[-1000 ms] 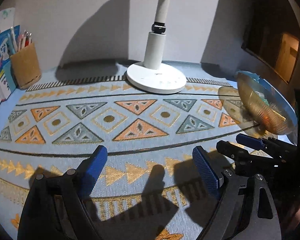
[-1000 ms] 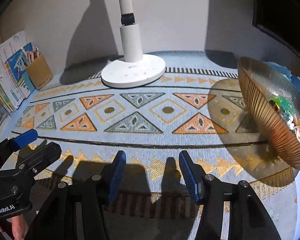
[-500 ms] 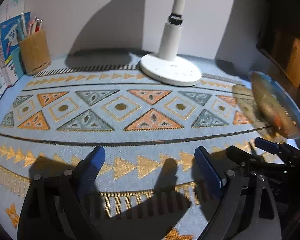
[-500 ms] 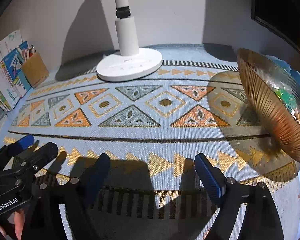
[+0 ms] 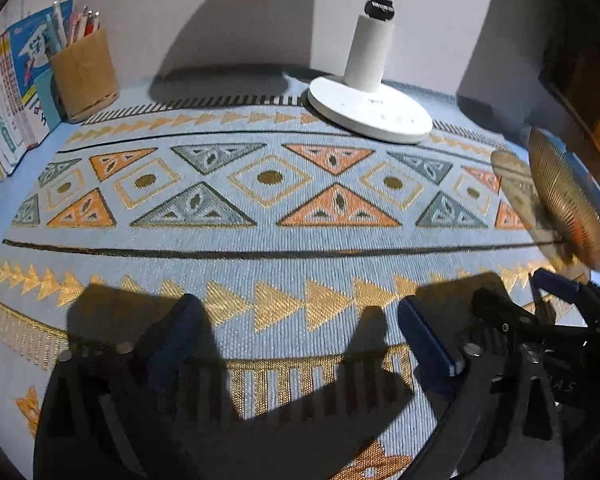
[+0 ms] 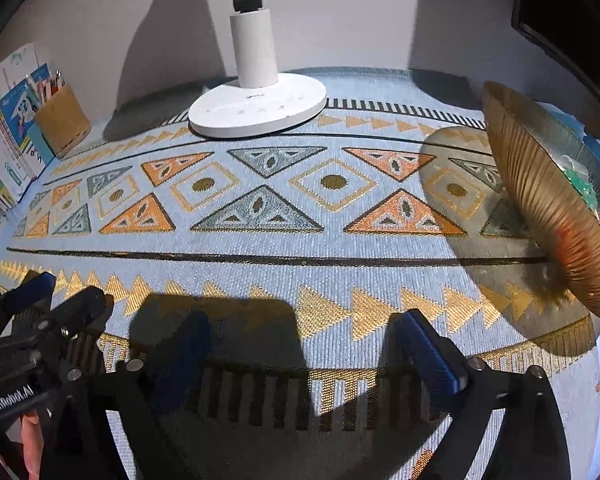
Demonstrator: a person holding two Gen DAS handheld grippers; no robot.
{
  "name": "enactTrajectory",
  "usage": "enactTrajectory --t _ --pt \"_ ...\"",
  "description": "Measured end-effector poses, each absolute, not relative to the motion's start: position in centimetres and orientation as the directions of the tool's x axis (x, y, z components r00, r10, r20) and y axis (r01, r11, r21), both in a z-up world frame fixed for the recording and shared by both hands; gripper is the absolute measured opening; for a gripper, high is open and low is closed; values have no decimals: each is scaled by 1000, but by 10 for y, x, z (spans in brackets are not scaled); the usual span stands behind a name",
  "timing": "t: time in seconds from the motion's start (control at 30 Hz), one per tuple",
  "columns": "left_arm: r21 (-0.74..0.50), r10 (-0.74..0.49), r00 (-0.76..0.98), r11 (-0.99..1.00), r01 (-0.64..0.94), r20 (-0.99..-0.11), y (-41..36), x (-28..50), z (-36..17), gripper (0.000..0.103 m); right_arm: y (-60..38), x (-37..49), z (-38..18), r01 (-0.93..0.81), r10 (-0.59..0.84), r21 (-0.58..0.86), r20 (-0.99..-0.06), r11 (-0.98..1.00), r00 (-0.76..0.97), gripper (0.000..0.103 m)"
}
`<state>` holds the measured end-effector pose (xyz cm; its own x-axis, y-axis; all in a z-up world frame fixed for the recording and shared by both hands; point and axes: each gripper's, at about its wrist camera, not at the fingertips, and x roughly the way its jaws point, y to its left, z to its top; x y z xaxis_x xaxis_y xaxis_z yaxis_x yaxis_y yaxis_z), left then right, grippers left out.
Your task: Organize rigid objects
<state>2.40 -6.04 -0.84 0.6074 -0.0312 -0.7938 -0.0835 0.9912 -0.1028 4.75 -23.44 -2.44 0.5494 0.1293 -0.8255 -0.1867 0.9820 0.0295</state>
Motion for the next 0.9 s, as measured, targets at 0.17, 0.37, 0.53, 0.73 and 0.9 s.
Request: enactTrajectory --t 0.17,0.37,0.53,0.73,0.9 --pt "-120 -46 614 990 -80 -788 -58 24 -9 102 -232 49 -27 -191 114 11 -834 982 540 103" --pt "-122 -36 623 988 -96 -782 -56 26 -9 102 -235 49 -28 -193 117 12 -831 981 544 103" --pt "-92 -15 613 991 -95 -790 -59 27 -11 102 -238 49 -28 -175 107 10 -828 984 550 103" --pt "-72 -1 607 993 -93 -794 -60 29 -12 102 -240 50 -28 -156 95 9 -827 988 554 103" --pt "-73 -1 608 993 -94 -794 -61 29 -12 102 -240 49 -28 -156 95 8 -827 988 554 103"
